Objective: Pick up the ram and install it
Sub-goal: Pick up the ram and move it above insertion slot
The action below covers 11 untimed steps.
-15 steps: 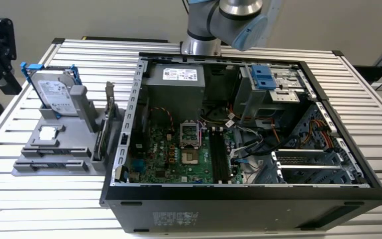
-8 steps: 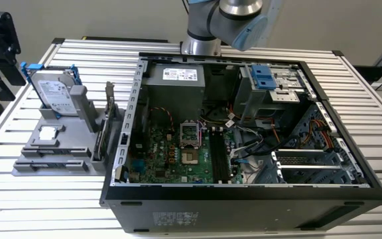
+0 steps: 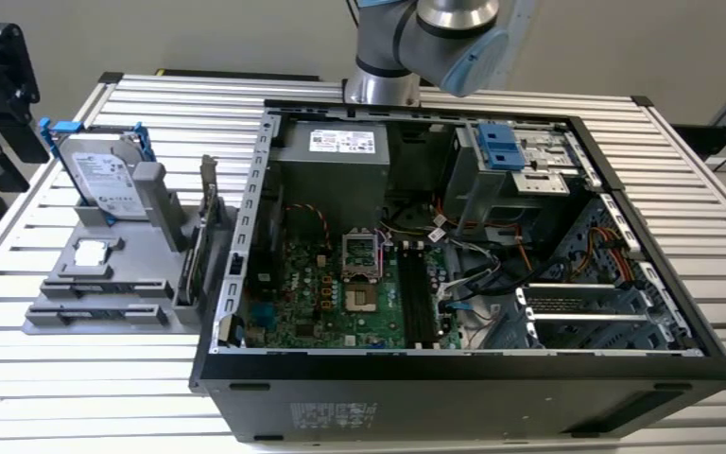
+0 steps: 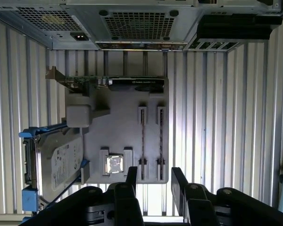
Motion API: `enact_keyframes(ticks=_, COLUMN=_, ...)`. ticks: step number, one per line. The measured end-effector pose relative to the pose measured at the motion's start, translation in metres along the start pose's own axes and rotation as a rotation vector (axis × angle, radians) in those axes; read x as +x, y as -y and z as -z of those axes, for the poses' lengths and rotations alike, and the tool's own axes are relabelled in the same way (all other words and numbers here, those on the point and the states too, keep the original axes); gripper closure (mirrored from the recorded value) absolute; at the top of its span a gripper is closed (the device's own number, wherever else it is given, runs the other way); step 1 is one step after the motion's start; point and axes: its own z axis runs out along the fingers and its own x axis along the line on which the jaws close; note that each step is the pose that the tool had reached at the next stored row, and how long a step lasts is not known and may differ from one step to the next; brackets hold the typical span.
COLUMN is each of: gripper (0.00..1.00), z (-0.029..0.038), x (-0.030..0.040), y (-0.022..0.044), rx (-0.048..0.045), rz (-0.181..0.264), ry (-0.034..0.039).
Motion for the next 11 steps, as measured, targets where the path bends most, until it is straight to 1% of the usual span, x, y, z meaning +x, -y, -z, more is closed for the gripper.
enact_keyframes(ticks=11, gripper=0.0, z=-0.0026, x=0.0, y=0.0, rx=-0.0002, rz=0.0, ry=-0.0002)
